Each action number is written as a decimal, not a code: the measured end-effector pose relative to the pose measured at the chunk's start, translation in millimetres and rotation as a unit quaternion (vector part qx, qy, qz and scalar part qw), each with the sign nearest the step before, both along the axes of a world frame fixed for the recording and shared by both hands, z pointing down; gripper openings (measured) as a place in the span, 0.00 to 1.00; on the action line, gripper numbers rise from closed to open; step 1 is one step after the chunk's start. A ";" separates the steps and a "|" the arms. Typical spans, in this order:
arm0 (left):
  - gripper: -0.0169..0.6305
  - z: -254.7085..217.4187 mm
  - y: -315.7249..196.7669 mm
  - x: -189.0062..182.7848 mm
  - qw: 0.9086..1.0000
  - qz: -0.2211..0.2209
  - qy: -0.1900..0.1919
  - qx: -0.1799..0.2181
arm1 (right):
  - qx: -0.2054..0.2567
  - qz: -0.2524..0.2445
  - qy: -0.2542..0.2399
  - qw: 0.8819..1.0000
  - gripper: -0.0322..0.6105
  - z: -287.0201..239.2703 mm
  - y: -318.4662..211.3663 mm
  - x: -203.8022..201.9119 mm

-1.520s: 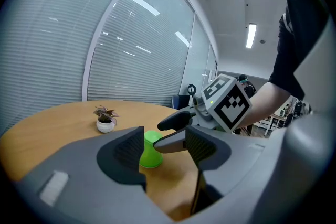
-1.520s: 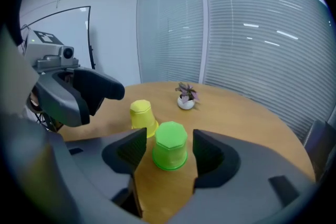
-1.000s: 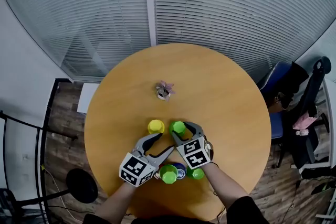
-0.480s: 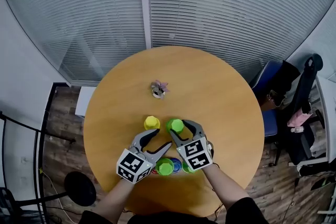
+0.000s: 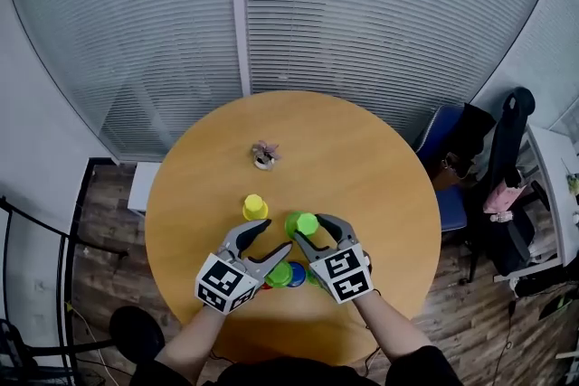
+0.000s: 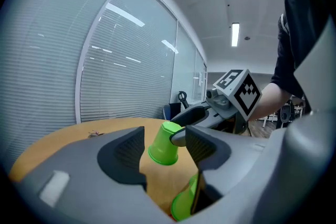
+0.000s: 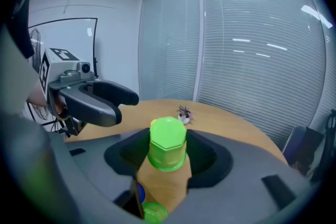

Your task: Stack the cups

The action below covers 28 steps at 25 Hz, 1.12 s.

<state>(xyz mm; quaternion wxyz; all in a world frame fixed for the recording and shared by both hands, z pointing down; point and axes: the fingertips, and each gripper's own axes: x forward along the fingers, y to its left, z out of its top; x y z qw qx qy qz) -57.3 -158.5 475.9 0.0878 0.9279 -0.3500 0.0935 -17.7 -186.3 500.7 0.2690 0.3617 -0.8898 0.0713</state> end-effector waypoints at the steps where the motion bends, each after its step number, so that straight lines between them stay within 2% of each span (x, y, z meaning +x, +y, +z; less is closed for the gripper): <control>1: 0.41 -2.4 4.4 2.0 1.000 0.002 0.000 0.002 | 0.000 0.002 0.001 1.000 0.40 -0.9 6.2 2.9; 12: 0.41 -11.1 44.6 13.9 1.000 0.014 0.004 0.010 | -0.021 0.037 0.014 0.999 0.40 15.9 64.4 27.9; 28: 0.41 0.5 65.3 15.6 1.000 0.011 0.004 0.000 | -0.056 0.035 0.032 0.997 0.40 45.8 97.9 30.4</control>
